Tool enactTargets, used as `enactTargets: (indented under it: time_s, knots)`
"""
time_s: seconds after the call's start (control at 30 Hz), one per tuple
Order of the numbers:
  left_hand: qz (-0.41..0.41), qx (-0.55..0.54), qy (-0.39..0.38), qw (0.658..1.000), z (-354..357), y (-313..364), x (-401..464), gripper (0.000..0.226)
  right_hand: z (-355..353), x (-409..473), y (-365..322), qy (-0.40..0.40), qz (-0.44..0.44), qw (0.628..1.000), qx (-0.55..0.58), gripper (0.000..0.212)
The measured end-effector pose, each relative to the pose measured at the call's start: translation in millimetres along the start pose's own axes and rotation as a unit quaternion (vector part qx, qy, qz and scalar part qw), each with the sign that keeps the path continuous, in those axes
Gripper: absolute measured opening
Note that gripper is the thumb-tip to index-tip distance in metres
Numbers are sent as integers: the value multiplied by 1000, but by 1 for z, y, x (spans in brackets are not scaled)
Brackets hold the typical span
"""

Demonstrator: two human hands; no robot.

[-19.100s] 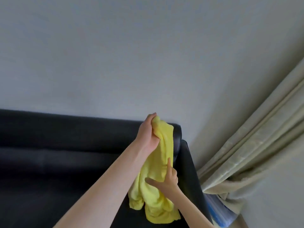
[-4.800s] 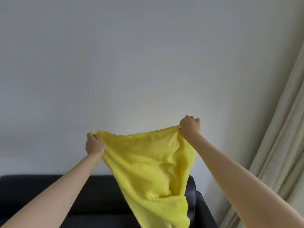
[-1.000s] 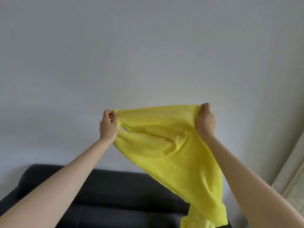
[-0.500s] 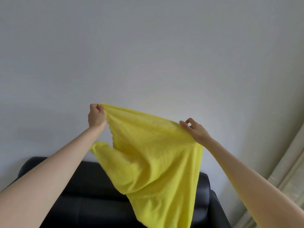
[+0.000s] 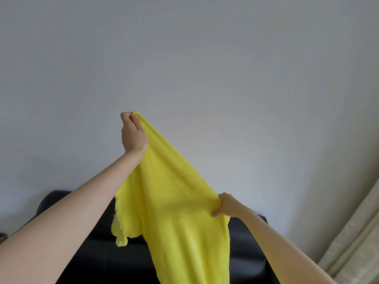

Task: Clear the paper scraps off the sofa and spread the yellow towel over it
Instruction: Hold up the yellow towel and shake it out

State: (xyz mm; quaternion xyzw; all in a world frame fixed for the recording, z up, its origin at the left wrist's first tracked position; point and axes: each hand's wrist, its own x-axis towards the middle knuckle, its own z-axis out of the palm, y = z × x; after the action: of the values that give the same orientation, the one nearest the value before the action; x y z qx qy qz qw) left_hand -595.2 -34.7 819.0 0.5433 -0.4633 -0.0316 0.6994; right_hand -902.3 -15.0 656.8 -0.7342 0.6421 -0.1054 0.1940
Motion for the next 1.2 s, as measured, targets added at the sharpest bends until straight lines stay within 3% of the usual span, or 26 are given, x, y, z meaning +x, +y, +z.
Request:
enactTargets:
  time_s: [0.07,0.17,0.23,0.3,0.4,0.5,0.63,0.7,0.83,0.97,1.1,1.2]
  knots:
    - [9,-7,-10,1000,0,2,-4,25,28,-2,8,-52,21,998,-14,31]
    - [22,-7,-19,1000,-3,2,-9,25,64,-4,23,-119,72,990,-7,59]
    - [22,-5,-20,1000,-7,-1,-9,24,80,-5,33,-136,98,985,51,53]
    - [11,0,-21,1000,-12,-4,-6,24,81,-2,34,-86,134,971,178,53]
    - [-14,31,-77,996,-20,-12,-1,20,52,8,12,100,148,908,379,47]
    - [-20,62,-217,974,-19,-19,-6,31,-5,10,-45,203,29,890,408,35]
    - [-6,104,-470,877,-7,-12,-43,70,-63,-5,-121,166,-158,943,240,38]
    - [18,145,-514,845,1,-8,-58,87,-83,-11,-137,141,-198,947,209,43]
    - [37,129,-532,836,11,0,-64,77,-104,-20,-140,104,-224,949,194,52]
    - [75,115,-532,835,19,10,-66,21,-103,-25,-124,82,-197,952,218,38]
    - [175,164,-398,886,17,22,-69,11,-89,-29,-91,52,-139,945,291,32]
    - [247,193,-296,902,18,37,-76,15,-71,-28,-70,-39,-124,918,374,40]
